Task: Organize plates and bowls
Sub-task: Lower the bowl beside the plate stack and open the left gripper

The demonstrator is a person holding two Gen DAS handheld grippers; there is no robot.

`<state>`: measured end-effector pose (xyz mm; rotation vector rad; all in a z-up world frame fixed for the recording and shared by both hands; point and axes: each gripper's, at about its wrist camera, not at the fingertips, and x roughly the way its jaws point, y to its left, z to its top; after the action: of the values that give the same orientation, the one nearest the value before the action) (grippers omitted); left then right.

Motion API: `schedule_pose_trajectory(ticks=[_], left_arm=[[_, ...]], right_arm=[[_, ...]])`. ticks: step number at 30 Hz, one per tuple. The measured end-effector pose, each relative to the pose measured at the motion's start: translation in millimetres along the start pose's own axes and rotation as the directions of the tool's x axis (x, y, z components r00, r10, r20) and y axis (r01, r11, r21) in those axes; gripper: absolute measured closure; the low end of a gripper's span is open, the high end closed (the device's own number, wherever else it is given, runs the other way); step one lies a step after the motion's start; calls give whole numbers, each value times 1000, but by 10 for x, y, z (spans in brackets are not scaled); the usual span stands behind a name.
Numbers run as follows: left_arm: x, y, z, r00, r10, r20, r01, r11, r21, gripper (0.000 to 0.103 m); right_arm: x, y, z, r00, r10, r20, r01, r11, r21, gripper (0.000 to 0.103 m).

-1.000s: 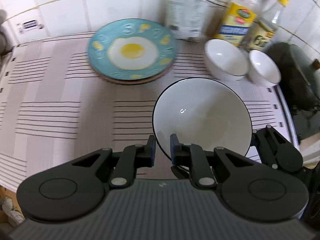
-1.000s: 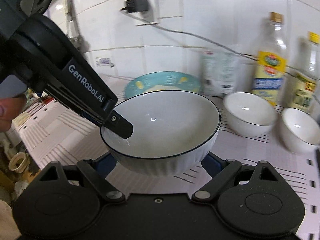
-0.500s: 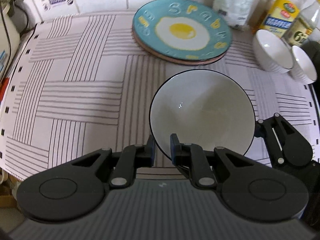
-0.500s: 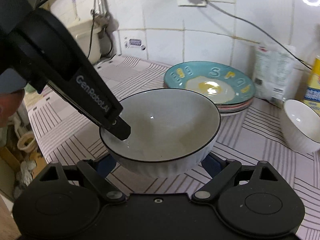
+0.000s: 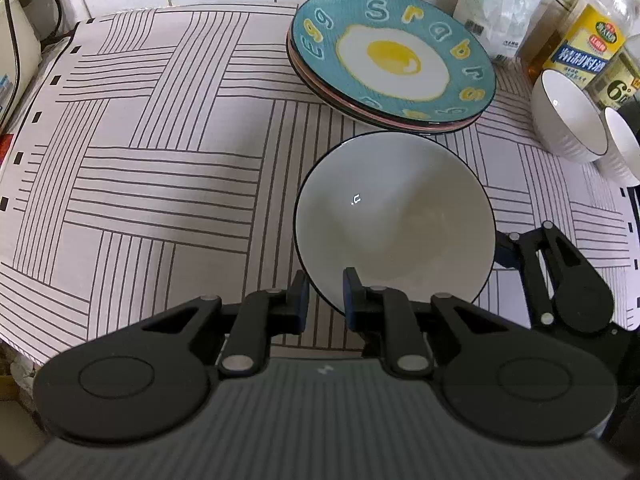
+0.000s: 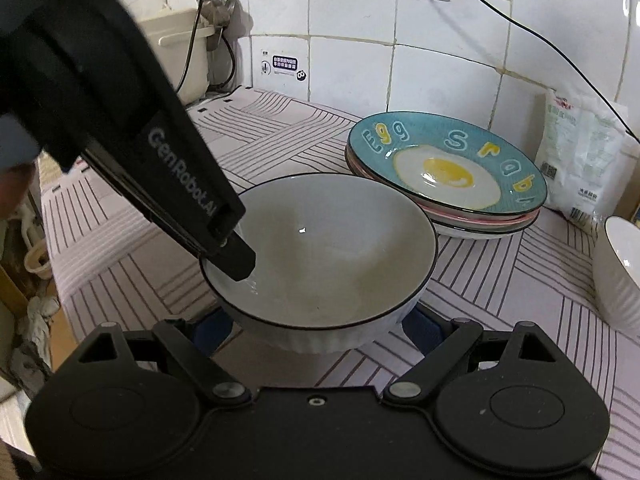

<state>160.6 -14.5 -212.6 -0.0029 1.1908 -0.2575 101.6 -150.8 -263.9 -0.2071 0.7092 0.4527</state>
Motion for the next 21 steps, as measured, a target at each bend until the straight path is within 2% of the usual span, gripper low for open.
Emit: schedule_pose_trajectory(ticks=[5, 10, 12, 14, 16, 21], left_arm=[[37, -16, 8, 1000, 7, -17, -7, 1000, -7, 87], [76, 12, 24, 998, 1, -58, -3, 1000, -25, 85], [18, 36, 33, 999, -14, -48, 12, 999, -40, 81], [-59, 25, 43, 999, 0, -38, -1, 1000, -29, 78], [-158, -14, 41, 1000, 22, -16, -22, 1000, -1, 70], [-420, -140, 13, 999, 23, 41, -24, 999, 40, 64]], right_arm=[[40, -13, -32, 1000, -12, 2, 12, 1000, 14, 10], [-22, -77, -17, 999, -8, -51, 11, 999, 52, 10], [-102, -115, -35, 998, 0, -55, 3, 998, 63, 9], [-234, -170, -50, 999, 1, -48, 3, 997, 78, 9], [-391, -263, -65, 1000, -1, -25, 4, 993, 116, 9], [-796, -551, -85, 998, -42, 50, 29, 969, 245, 9]])
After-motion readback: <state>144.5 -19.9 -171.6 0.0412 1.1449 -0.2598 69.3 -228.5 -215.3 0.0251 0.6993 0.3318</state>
